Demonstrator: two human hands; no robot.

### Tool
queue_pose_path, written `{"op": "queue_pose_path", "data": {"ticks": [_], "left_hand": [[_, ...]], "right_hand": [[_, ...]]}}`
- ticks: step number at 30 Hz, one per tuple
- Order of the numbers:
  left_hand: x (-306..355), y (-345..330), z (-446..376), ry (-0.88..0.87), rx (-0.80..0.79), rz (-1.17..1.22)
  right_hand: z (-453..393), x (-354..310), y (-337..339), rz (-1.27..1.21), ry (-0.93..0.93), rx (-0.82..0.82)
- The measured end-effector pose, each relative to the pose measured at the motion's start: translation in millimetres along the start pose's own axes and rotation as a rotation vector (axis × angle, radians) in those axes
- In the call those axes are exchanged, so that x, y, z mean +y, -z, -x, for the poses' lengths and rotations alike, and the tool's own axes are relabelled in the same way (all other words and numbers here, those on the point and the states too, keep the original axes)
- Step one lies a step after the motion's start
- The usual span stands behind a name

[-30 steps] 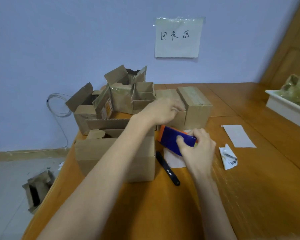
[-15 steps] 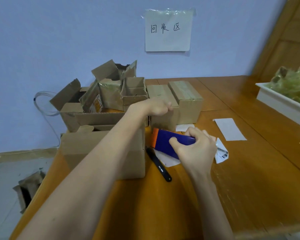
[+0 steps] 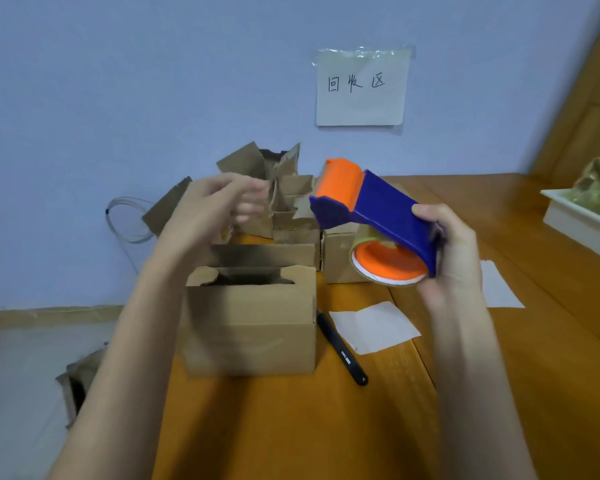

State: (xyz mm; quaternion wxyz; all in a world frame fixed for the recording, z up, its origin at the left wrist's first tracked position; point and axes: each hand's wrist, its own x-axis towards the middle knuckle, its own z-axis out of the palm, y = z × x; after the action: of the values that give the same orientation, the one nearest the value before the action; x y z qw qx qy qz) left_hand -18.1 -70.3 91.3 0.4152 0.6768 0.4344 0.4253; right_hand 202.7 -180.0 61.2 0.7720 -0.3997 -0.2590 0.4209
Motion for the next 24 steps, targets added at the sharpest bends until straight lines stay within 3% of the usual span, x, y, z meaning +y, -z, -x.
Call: {"op": "queue_pose_path", "data": {"ticks": [3, 6, 11, 18, 24], "left_hand": [[4, 5, 19, 0.174, -0.201, 0.186], [6, 8, 33, 0.189, -0.309, 0.277], [-4, 20, 43, 0.183, -0.178, 0.362], [-23, 34, 49, 0.042, -0.031, 0.140], [-27, 36, 55, 0.104, 0.006, 0.126]], "right_hand": [[-2, 7, -25, 0.043, -0.038, -0.082], [0, 17, -44, 0.099, -0.081, -0.140], [1, 28, -52, 0.152, -0.097, -0.195], [0, 29, -52, 0.409, -0.029, -0.283], [0, 20, -53, 0.576, 0.017, -0.368]]}}
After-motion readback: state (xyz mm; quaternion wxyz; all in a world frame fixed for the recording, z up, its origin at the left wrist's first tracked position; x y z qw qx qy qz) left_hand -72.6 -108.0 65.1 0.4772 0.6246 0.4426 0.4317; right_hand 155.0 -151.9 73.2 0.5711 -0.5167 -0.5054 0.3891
